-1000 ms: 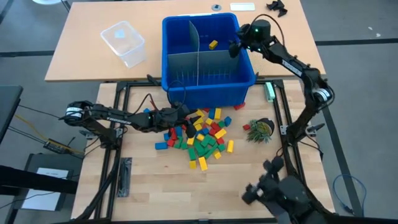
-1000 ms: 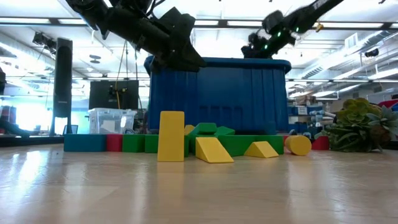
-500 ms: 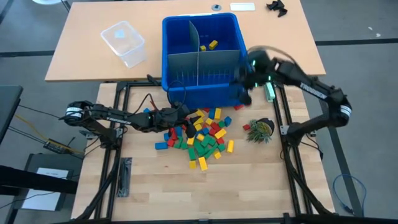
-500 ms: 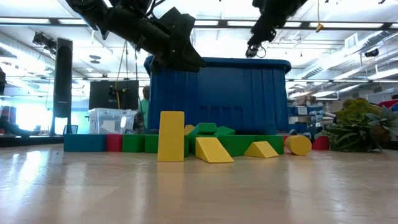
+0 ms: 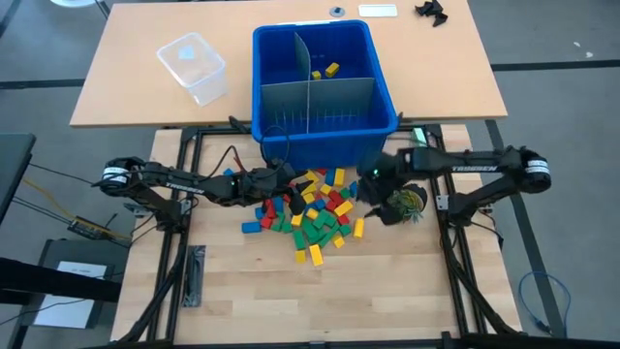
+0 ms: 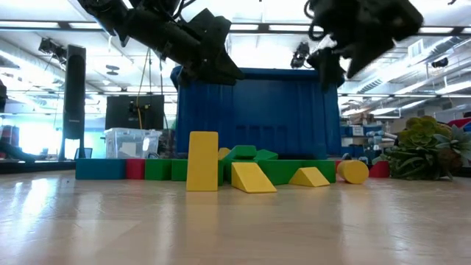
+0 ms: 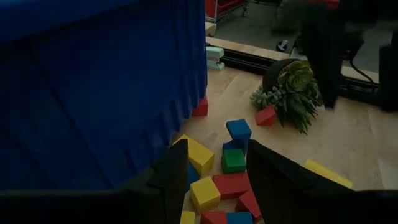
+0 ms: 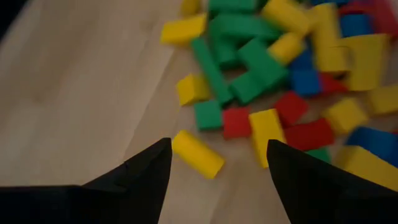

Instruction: Sort Items/Unsort Items

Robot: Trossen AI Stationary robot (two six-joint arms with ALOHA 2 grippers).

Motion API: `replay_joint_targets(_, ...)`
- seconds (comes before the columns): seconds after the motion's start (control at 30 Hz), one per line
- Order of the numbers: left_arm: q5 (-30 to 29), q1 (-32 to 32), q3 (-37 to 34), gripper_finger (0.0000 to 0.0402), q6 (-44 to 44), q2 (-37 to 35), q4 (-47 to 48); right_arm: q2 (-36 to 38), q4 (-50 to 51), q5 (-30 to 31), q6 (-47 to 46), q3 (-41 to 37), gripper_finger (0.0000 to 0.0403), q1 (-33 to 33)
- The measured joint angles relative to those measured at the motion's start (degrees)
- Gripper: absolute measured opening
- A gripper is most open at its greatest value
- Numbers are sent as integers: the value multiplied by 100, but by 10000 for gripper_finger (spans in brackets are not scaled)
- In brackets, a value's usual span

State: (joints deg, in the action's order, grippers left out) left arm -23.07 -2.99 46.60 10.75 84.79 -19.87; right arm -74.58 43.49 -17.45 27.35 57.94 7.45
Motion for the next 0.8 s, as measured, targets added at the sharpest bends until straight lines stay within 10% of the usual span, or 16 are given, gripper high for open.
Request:
replay_joint_targets(0.37,0,-1,1,168,-1,0,-1,-894,-369,1040,1897,-429,226,-739)
replay_joint_targets(0.8,1,-2,0,168,-1,0,1,-2345,-672,1279,2030,-412,197,-786)
